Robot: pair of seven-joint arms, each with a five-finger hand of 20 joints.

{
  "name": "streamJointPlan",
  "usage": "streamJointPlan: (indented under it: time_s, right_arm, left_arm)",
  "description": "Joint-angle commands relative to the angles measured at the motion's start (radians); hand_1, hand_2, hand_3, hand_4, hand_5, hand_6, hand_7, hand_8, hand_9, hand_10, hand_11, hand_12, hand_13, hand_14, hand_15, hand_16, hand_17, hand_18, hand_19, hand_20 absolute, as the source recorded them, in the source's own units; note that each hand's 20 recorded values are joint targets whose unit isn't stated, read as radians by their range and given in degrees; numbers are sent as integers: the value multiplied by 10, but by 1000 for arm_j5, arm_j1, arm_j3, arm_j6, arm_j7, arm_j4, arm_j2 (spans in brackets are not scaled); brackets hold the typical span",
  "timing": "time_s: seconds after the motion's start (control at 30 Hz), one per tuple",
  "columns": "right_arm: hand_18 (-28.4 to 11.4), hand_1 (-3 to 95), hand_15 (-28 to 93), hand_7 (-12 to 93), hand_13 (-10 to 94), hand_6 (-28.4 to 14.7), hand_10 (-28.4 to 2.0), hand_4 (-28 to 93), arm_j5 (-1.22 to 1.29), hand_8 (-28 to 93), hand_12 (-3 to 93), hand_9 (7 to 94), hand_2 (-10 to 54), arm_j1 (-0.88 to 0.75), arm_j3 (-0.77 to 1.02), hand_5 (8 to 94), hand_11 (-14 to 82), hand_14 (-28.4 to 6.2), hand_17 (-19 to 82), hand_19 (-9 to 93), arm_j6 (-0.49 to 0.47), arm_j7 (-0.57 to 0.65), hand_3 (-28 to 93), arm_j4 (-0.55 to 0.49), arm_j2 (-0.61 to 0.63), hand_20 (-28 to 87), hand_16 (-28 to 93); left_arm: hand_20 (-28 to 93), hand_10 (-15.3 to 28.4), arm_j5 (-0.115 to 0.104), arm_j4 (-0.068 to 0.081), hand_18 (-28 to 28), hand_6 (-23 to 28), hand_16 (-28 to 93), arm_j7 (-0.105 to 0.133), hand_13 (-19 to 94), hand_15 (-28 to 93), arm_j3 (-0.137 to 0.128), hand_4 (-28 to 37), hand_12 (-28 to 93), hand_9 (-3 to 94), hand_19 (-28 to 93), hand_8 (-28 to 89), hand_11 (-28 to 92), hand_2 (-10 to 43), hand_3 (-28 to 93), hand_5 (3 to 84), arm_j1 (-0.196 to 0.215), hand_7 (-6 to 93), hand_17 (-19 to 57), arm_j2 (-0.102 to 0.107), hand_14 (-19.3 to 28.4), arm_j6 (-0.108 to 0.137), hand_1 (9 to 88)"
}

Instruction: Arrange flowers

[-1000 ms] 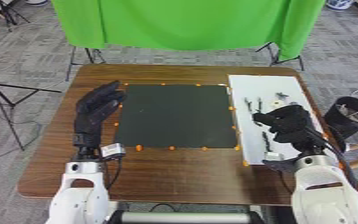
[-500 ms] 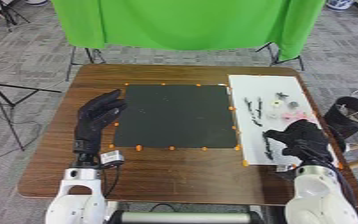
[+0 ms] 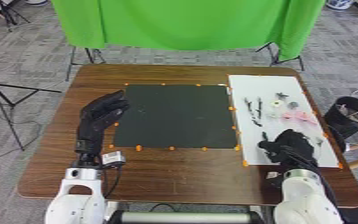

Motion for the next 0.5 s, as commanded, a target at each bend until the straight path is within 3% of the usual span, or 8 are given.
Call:
streamJointPlan:
  time_s: [0.03,0.27,0.5]
  right_arm:
    - [-124,406,463,184,891,-44,-136,-180,47,-56,280,835,-95,6,-23,734,306,-49,594,902,-232,83,674,-28,-9,406,304]
    - [-103,474,444,153,903,-54,-133,-136,122,71,340,853,-95,68,-48,734,241,-46,617,886,-405,154,629,-29,-1,385,309]
    - [-73,509,446,140,936,-63,-121,-110,162,124,367,890,-95,76,-56,733,227,-30,673,864,-460,187,602,-6,-13,372,301]
  left_arm:
    - [293,117,3,-4,143,0,4,-11,467,281,3,-133,131,529,286,-100,247,-95,613,517,3,202,161,8,152,-18,417]
    - [293,117,6,-4,143,2,5,-11,467,282,7,-133,131,528,286,-100,248,-95,614,517,-4,201,160,12,153,-20,416]
    - [288,117,5,-9,142,2,4,-12,464,282,3,-135,131,526,280,-99,251,-95,615,517,4,200,158,12,153,-21,416]
